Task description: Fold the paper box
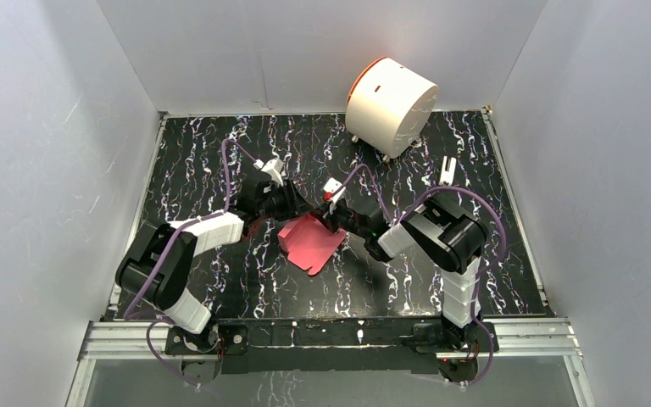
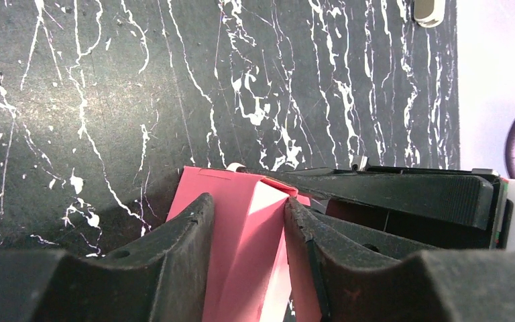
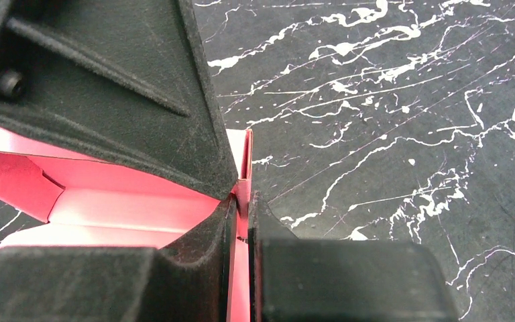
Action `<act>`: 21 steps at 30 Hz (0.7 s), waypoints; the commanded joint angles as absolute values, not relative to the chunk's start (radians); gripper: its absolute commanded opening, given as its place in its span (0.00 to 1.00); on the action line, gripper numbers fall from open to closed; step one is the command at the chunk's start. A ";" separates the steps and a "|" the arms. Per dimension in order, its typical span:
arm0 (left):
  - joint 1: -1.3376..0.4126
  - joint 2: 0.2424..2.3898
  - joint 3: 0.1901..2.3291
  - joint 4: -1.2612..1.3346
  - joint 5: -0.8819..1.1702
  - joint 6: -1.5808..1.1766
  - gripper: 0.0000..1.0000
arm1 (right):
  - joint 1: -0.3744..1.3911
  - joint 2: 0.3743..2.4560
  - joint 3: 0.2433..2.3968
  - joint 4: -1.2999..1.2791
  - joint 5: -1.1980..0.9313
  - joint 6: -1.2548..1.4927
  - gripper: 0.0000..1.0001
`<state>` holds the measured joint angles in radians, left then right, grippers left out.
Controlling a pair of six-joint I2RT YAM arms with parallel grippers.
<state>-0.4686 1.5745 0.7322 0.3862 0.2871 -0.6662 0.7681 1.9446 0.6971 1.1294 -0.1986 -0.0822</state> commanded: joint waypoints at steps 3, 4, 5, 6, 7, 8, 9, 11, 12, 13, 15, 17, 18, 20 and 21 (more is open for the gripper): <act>-0.449 1.616 0.723 0.411 0.461 -0.738 0.34 | 0.767 2.015 0.691 1.316 -0.234 -0.110 0.18; -0.447 1.617 0.723 0.414 0.468 -0.740 0.33 | 0.766 2.021 0.698 1.313 -0.232 -0.112 0.19; -0.445 1.619 0.724 0.416 0.472 -0.741 0.33 | 0.766 2.025 0.707 1.301 -0.234 -0.112 0.19; -0.445 1.617 0.724 0.418 0.475 -0.742 0.33 | 0.767 2.028 0.714 1.290 -0.239 -0.112 0.19; -0.445 1.618 0.724 0.420 0.479 -0.741 0.33 | 0.766 2.031 0.717 1.287 -0.244 -0.112 0.19; -0.444 1.619 0.725 0.421 0.482 -0.741 0.33 | 0.766 2.035 0.721 1.286 -0.253 -0.112 0.20; -0.443 1.622 0.727 0.420 0.487 -0.740 0.33 | 0.766 2.038 0.724 1.284 -0.257 -0.111 0.21; -0.443 1.628 0.729 0.421 0.497 -0.738 0.33 | 0.766 2.041 0.730 1.280 -0.269 -0.110 0.22; -0.443 1.630 0.729 0.422 0.500 -0.739 0.33 | 0.766 2.042 0.735 1.274 -0.271 -0.110 0.23; -0.443 1.630 0.729 0.424 0.502 -0.740 0.33 | 0.766 2.043 0.737 1.267 -0.273 -0.112 0.23; -0.443 1.631 0.729 0.425 0.506 -0.740 0.33 | 0.765 2.044 0.741 1.263 -0.280 -0.114 0.24; -0.443 1.631 0.729 0.425 0.510 -0.739 0.33 | 0.765 2.046 0.741 1.257 -0.277 -0.115 0.23; -0.443 1.631 0.728 0.428 0.511 -0.739 0.33 | 0.765 2.047 0.741 1.256 -0.277 -0.115 0.22; -0.443 1.633 0.731 0.432 0.527 -0.740 0.33 | 0.766 2.052 0.746 1.248 -0.290 -0.115 0.23; -0.443 1.636 0.732 0.435 0.539 -0.743 0.33 | 0.767 2.055 0.750 1.239 -0.299 -0.114 0.24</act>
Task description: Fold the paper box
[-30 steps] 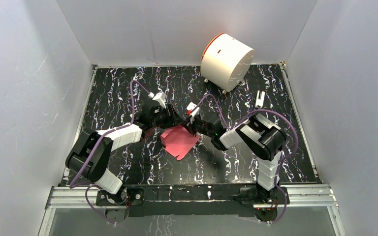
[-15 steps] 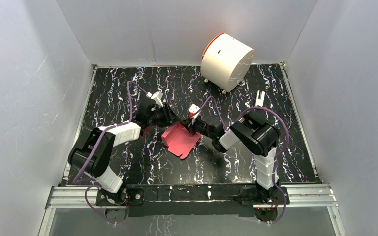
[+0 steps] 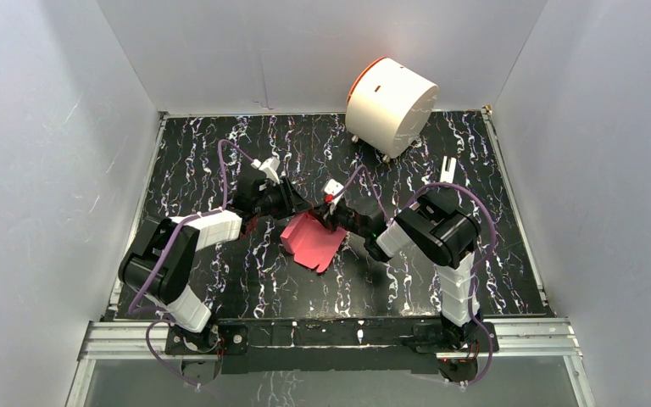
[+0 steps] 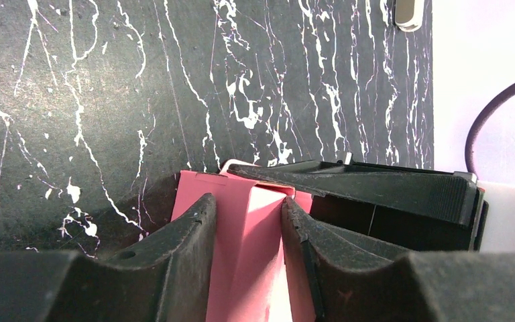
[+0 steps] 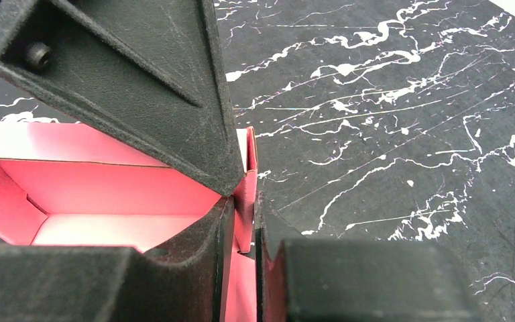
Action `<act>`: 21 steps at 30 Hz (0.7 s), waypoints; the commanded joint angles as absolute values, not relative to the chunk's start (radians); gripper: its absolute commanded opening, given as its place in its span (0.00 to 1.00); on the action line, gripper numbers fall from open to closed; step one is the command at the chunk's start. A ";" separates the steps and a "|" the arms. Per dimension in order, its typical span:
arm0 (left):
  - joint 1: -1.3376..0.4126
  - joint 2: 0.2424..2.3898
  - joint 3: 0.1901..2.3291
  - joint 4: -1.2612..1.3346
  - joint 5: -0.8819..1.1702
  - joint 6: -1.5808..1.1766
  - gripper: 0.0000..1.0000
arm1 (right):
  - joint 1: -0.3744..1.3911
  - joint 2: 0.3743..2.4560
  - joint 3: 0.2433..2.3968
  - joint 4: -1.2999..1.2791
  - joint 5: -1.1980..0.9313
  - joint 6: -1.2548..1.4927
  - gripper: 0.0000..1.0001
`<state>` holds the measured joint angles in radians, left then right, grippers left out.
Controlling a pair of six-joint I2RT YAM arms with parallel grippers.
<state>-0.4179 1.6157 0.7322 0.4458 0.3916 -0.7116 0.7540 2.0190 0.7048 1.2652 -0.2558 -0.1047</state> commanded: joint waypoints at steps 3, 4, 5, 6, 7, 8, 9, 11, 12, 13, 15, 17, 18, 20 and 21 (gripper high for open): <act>-0.443 1.642 0.732 0.449 0.556 -0.754 0.33 | 0.766 2.063 0.759 1.233 -0.305 -0.110 0.24; -0.443 1.641 0.732 0.452 0.560 -0.756 0.33 | 0.767 2.065 0.760 1.233 -0.304 -0.110 0.24; -0.444 1.641 0.732 0.453 0.565 -0.758 0.33 | 0.767 2.065 0.763 1.230 -0.304 -0.110 0.24; -0.443 1.641 0.730 0.456 0.569 -0.761 0.33 | 0.766 2.066 0.766 1.226 -0.301 -0.110 0.24; -0.443 1.641 0.729 0.462 0.576 -0.766 0.33 | 0.766 2.068 0.767 1.223 -0.292 -0.109 0.24; -0.443 1.642 0.729 0.466 0.583 -0.771 0.33 | 0.766 2.067 0.767 1.224 -0.279 -0.110 0.23; -0.443 1.641 0.727 0.469 0.585 -0.773 0.33 | 0.767 2.066 0.765 1.225 -0.262 -0.109 0.21; -0.443 1.635 0.725 0.467 0.583 -0.774 0.33 | 0.766 2.062 0.759 1.225 -0.230 -0.107 0.16; -0.443 1.632 0.722 0.468 0.585 -0.777 0.33 | 0.767 2.058 0.756 1.222 -0.212 -0.102 0.15; -0.443 1.630 0.720 0.473 0.589 -0.782 0.33 | 0.770 2.054 0.752 1.221 -0.191 -0.098 0.15; -0.443 1.628 0.712 0.498 0.610 -0.805 0.33 | 0.780 2.048 0.745 1.223 -0.132 -0.100 0.14; -0.444 1.627 0.703 0.523 0.633 -0.836 0.33 | 0.797 2.042 0.738 1.223 -0.053 -0.111 0.14; -0.445 1.628 0.699 0.533 0.645 -0.851 0.33 | 0.805 2.041 0.736 1.224 -0.014 -0.113 0.14; -0.446 1.625 0.689 0.548 0.657 -0.875 0.33 | 0.819 2.037 0.728 1.231 0.082 -0.113 0.14; -0.446 1.622 0.684 0.549 0.657 -0.883 0.34 | 0.823 2.035 0.724 1.237 0.119 -0.107 0.14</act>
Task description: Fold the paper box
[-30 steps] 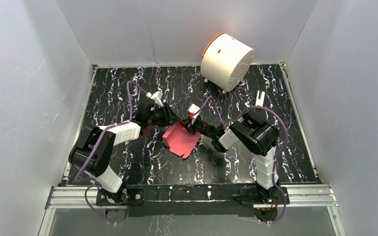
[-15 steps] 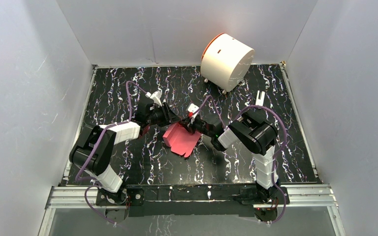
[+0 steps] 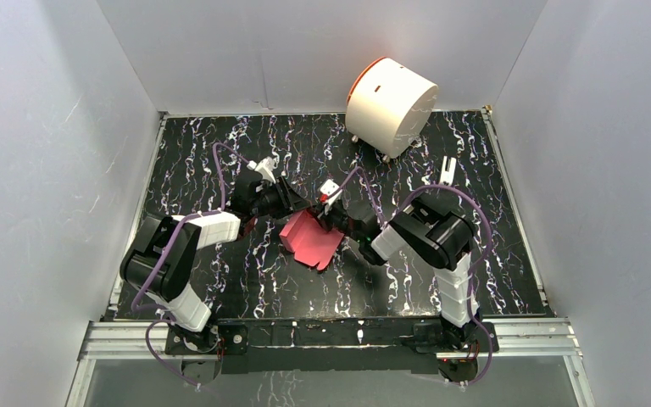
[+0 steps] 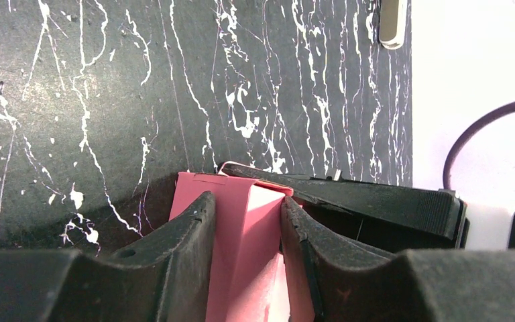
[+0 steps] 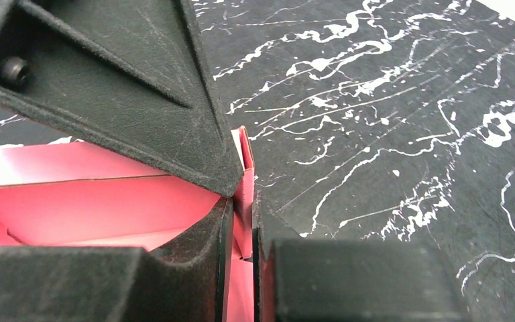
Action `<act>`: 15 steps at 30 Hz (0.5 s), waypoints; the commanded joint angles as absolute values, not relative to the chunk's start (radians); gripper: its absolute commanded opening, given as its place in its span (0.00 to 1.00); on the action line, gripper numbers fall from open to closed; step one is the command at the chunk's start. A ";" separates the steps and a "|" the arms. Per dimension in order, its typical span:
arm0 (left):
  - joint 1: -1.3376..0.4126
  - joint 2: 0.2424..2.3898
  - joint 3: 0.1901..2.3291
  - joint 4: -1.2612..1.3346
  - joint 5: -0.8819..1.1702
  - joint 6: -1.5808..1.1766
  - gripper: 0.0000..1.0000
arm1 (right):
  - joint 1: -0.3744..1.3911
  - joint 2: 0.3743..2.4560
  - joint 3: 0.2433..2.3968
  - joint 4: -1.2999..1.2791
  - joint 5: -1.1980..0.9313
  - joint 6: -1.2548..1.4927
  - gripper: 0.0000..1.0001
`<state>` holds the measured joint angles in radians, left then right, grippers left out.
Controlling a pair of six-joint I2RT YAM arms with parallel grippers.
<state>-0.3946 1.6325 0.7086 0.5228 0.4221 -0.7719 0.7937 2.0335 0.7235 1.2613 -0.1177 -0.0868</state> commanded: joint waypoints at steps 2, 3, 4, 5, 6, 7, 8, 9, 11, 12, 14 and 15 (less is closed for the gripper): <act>-0.446 1.614 0.677 0.543 0.644 -0.885 0.34 | 0.829 2.033 0.718 1.247 0.169 -0.090 0.15; -0.446 1.610 0.677 0.535 0.636 -0.881 0.34 | 0.831 2.033 0.715 1.254 0.193 -0.082 0.15; -0.446 1.607 0.678 0.525 0.632 -0.878 0.34 | 0.833 2.033 0.711 1.259 0.220 -0.078 0.15; -0.446 1.605 0.678 0.519 0.632 -0.876 0.34 | 0.836 2.033 0.709 1.263 0.245 -0.072 0.15; -0.446 1.604 0.678 0.515 0.629 -0.877 0.34 | 0.837 2.033 0.706 1.267 0.259 -0.068 0.15; -0.446 1.603 0.677 0.514 0.630 -0.879 0.34 | 0.839 2.033 0.704 1.270 0.269 -0.066 0.15; -0.446 1.603 0.677 0.516 0.633 -0.883 0.34 | 0.842 2.035 0.704 1.272 0.286 -0.065 0.15; -0.446 1.603 0.676 0.515 0.636 -0.885 0.34 | 0.847 2.038 0.704 1.276 0.309 -0.064 0.16; -0.446 1.602 0.675 0.511 0.637 -0.889 0.34 | 0.852 2.046 0.705 1.285 0.328 -0.064 0.16; -0.446 1.601 0.675 0.507 0.636 -0.890 0.34 | 0.855 2.051 0.708 1.285 0.342 -0.062 0.16; -0.446 1.597 0.676 0.496 0.629 -0.888 0.34 | 0.860 2.059 0.711 1.289 0.368 -0.059 0.16; -0.446 1.595 0.676 0.491 0.625 -0.888 0.34 | 0.863 2.061 0.709 1.295 0.393 -0.050 0.16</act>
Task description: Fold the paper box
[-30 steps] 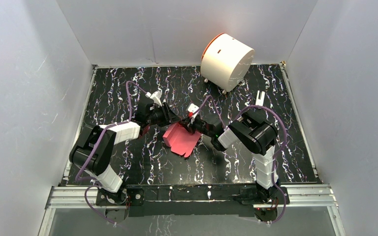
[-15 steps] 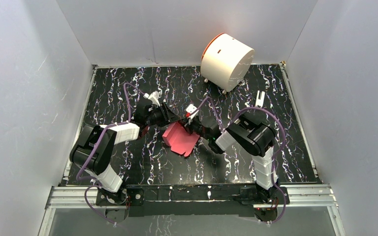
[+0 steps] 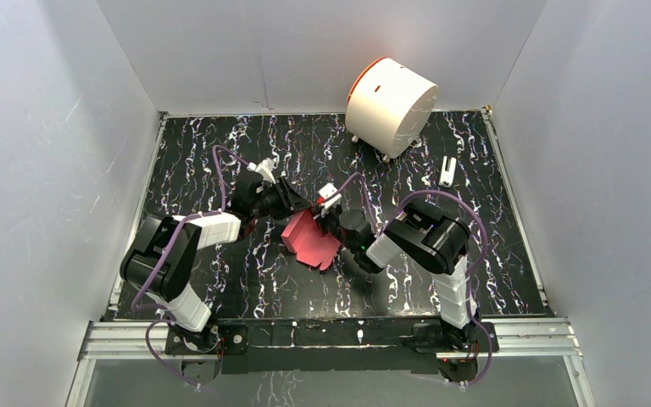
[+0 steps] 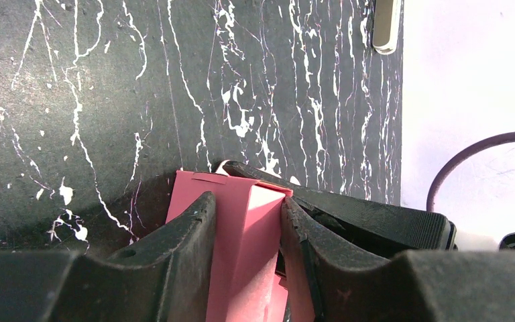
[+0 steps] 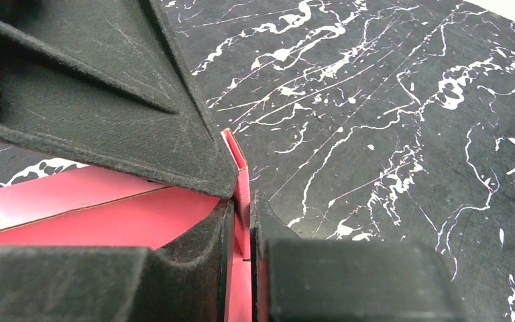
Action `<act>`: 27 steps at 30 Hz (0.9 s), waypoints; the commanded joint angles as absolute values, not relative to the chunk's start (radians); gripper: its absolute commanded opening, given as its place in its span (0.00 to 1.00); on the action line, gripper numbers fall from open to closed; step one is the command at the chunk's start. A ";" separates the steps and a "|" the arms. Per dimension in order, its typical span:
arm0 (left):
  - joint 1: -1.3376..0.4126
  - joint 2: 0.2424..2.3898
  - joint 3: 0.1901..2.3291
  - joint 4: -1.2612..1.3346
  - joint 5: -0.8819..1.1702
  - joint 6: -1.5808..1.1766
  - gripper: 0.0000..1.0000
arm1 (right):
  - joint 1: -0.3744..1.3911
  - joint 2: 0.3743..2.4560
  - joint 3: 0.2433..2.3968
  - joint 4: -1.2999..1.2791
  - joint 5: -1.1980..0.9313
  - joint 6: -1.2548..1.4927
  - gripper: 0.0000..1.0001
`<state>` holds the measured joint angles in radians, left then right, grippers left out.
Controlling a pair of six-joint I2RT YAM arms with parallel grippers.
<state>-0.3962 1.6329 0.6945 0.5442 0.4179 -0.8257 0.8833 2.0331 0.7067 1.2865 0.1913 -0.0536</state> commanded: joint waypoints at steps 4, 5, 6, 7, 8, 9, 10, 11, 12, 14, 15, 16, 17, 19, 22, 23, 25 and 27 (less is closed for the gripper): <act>-0.446 1.586 0.678 0.475 0.604 -0.880 0.34 | 0.865 2.073 0.690 1.350 0.367 -0.050 0.20; -0.446 1.589 0.680 0.479 0.609 -0.879 0.34 | 0.865 2.077 0.690 1.363 0.326 -0.058 0.21; -0.446 1.594 0.682 0.482 0.619 -0.882 0.34 | 0.865 2.080 0.691 1.369 0.288 -0.059 0.21; -0.446 1.599 0.685 0.491 0.634 -0.886 0.34 | 0.864 2.083 0.694 1.371 0.253 -0.058 0.22; -0.446 1.603 0.686 0.506 0.648 -0.894 0.34 | 0.864 2.088 0.700 1.371 0.217 -0.060 0.22; -0.447 1.608 0.683 0.522 0.662 -0.908 0.34 | 0.864 2.093 0.705 1.370 0.191 -0.058 0.22; -0.448 1.609 0.682 0.535 0.672 -0.917 0.34 | 0.864 2.098 0.709 1.373 0.178 -0.053 0.22; -0.448 1.609 0.682 0.541 0.679 -0.920 0.34 | 0.864 2.105 0.710 1.380 0.169 -0.051 0.22; -0.448 1.605 0.683 0.543 0.682 -0.922 0.34 | 0.864 2.110 0.711 1.387 0.167 -0.051 0.22; -0.448 1.592 0.678 0.546 0.682 -0.925 0.34 | 0.864 2.113 0.715 1.373 0.176 -0.057 0.23; -0.448 1.585 0.677 0.547 0.685 -0.927 0.34 | 0.863 2.111 0.715 1.361 0.185 -0.064 0.23; -0.448 1.580 0.677 0.549 0.688 -0.930 0.34 | 0.863 2.107 0.713 1.353 0.197 -0.070 0.23; -0.448 1.574 0.678 0.547 0.689 -0.933 0.34 | 0.864 2.102 0.707 1.350 0.211 -0.081 0.23; -0.448 1.564 0.678 0.549 0.689 -0.939 0.33 | 0.864 2.086 0.692 1.346 0.271 -0.094 0.22; -0.448 1.552 0.678 0.554 0.691 -0.949 0.33 | 0.864 2.070 0.665 1.370 0.352 -0.127 0.23; -0.448 1.546 0.678 0.551 0.690 -0.950 0.33 | 0.864 2.064 0.665 1.357 0.352 -0.133 0.23; -0.447 1.533 0.678 0.529 0.661 -0.939 0.33 | 0.864 2.056 0.674 1.332 0.315 -0.155 0.25; -0.448 1.515 0.682 0.479 0.609 -0.909 0.35 | 0.864 2.042 0.675 1.320 0.277 -0.161 0.27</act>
